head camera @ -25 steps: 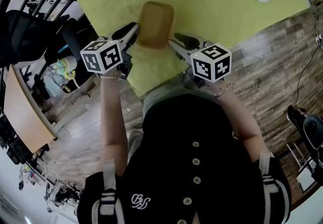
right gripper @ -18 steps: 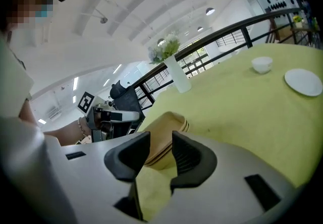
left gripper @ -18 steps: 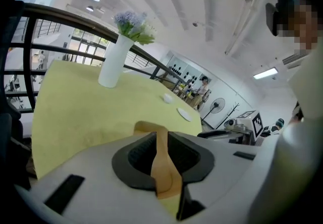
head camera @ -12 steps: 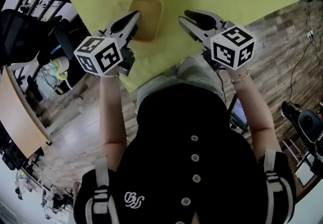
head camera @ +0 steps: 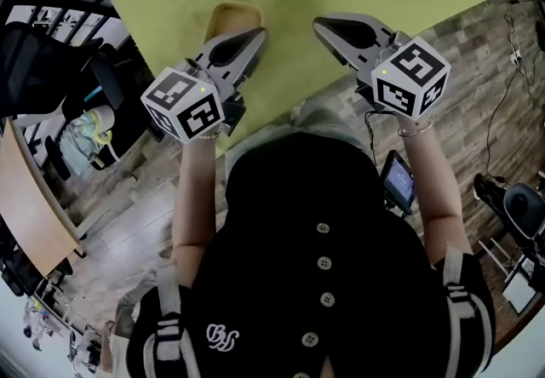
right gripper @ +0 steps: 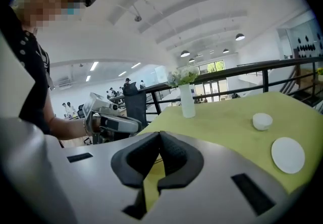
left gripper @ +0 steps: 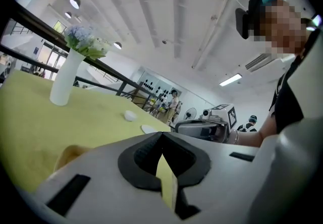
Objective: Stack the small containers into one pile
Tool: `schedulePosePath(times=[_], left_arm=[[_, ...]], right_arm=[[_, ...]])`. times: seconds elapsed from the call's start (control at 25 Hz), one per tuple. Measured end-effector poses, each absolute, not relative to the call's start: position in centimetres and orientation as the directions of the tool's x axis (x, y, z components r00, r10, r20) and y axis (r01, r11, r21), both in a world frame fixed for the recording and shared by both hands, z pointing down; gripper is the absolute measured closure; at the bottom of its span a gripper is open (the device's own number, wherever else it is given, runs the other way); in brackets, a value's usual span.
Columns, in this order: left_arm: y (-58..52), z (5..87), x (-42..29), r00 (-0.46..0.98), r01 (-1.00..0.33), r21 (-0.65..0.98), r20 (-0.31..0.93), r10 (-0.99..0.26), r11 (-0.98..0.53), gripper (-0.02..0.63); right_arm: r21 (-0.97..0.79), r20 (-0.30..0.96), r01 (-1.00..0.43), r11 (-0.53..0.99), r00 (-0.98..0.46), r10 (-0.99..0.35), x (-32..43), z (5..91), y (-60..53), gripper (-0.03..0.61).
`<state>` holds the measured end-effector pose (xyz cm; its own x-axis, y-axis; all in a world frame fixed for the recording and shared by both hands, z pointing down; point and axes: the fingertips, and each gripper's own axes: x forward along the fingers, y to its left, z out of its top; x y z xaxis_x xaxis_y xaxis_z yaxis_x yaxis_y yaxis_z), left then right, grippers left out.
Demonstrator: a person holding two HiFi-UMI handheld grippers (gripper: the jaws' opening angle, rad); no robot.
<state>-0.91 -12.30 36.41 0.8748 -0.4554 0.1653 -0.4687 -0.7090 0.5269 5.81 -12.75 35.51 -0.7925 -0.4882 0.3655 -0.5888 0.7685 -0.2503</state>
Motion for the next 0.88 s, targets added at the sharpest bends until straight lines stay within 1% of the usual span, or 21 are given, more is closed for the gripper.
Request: schedulePosePath(times=[0.24, 0.4, 0.88], left_arm=[[-11.9, 36.1, 0.6, 0.835, -0.550, 0.406, 0.237, -0.497, -0.730, 0.604], [-11.9, 36.0, 0.7, 0.826, -0.564, 0.401, 0.248, -0.507, -0.722, 0.604], [-11.9, 38.0, 0.5, 0.784, -0.621, 0.374, 0.318, -0.534, -0.689, 0.604]], right_arm=[[-0.190, 0.339, -0.591, 0.784, -0.789, -0.513, 5.7, 34.8, -12.4, 0.566], [-0.180, 0.342, -0.568, 0.803, -0.802, -0.490, 5.0, 34.8, -12.0, 0.566], [-0.308, 0.282, -0.606, 0.734, -0.794, -0.538, 4.3, 36.5, -12.1, 0.566]])
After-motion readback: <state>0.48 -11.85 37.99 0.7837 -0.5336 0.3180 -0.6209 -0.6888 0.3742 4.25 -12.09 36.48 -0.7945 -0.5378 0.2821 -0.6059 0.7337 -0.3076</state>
